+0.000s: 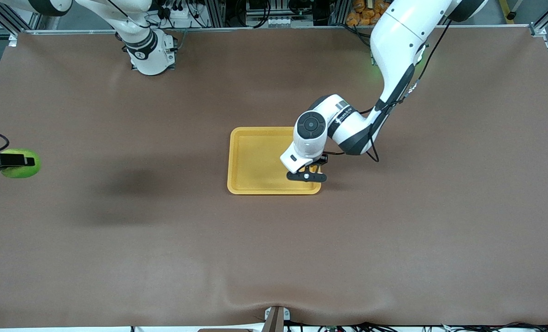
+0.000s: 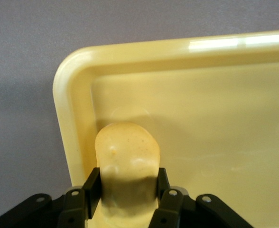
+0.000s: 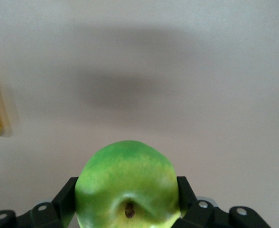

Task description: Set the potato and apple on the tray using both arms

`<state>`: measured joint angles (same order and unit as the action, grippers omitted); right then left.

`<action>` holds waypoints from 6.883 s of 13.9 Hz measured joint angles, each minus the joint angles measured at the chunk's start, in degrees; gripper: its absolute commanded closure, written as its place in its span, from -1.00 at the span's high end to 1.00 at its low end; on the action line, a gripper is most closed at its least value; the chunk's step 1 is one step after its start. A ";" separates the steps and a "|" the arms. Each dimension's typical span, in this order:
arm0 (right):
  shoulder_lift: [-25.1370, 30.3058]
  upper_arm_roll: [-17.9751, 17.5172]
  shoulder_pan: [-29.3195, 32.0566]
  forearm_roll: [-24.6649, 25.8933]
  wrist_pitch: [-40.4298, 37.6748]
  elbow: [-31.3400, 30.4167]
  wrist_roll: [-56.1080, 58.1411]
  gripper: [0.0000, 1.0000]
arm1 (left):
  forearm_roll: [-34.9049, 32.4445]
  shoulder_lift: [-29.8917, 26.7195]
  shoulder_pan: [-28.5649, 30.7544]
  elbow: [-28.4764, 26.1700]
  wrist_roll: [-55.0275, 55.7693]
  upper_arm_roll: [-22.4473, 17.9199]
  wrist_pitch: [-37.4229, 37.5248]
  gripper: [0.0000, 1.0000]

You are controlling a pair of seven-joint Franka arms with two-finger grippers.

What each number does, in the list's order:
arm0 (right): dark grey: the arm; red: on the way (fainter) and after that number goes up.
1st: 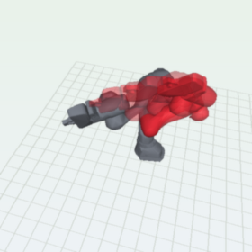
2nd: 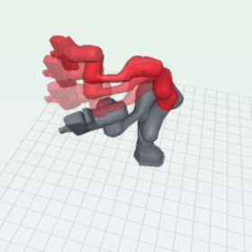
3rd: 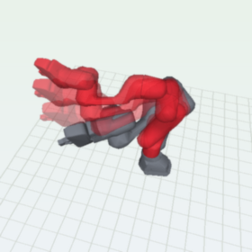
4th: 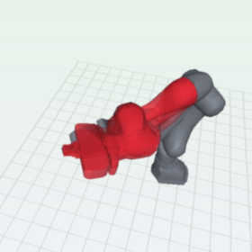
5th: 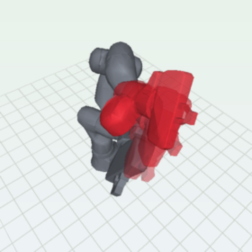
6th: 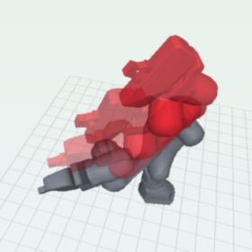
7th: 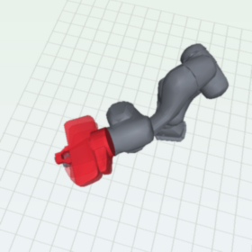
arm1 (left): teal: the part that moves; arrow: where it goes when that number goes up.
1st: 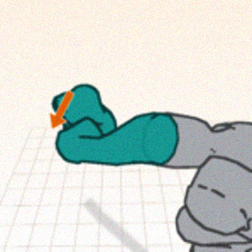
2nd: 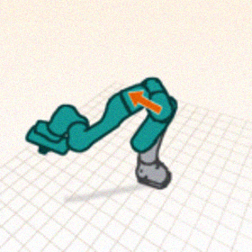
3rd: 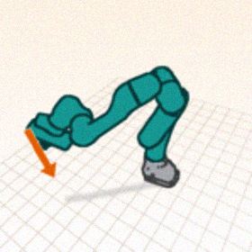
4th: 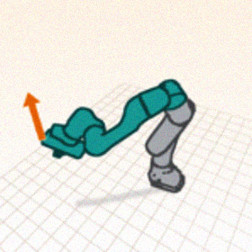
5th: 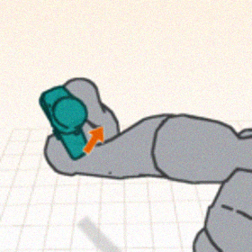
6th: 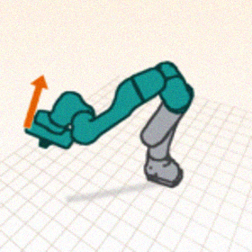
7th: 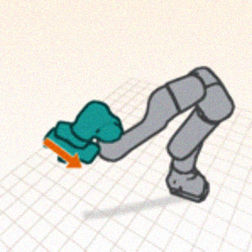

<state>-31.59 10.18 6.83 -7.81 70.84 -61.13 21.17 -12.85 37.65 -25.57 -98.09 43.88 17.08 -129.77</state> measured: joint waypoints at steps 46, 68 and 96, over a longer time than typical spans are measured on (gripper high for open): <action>16.44 -25.18 -20.79 -0.08 47.54 -44.61 -67.69 -1.00 | 5.96 -34.03 26.04 12.09 -29.18 -9.21 42.35 1.00; 1.72 -24.88 -31.60 11.43 64.71 -46.94 -82.76 -1.00 | 9.65 -47.05 22.91 1.53 -34.88 -12.75 45.14 1.00; 8.72 -23.70 -22.27 11.13 24.32 -27.34 -86.02 1.00 | 9.76 -47.44 22.71 1.55 -34.88 -12.00 45.04 1.00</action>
<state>-22.87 -13.53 -15.44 3.31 95.16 -88.47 -64.84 -3.09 -9.80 -2.86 -96.53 9.01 5.08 -84.72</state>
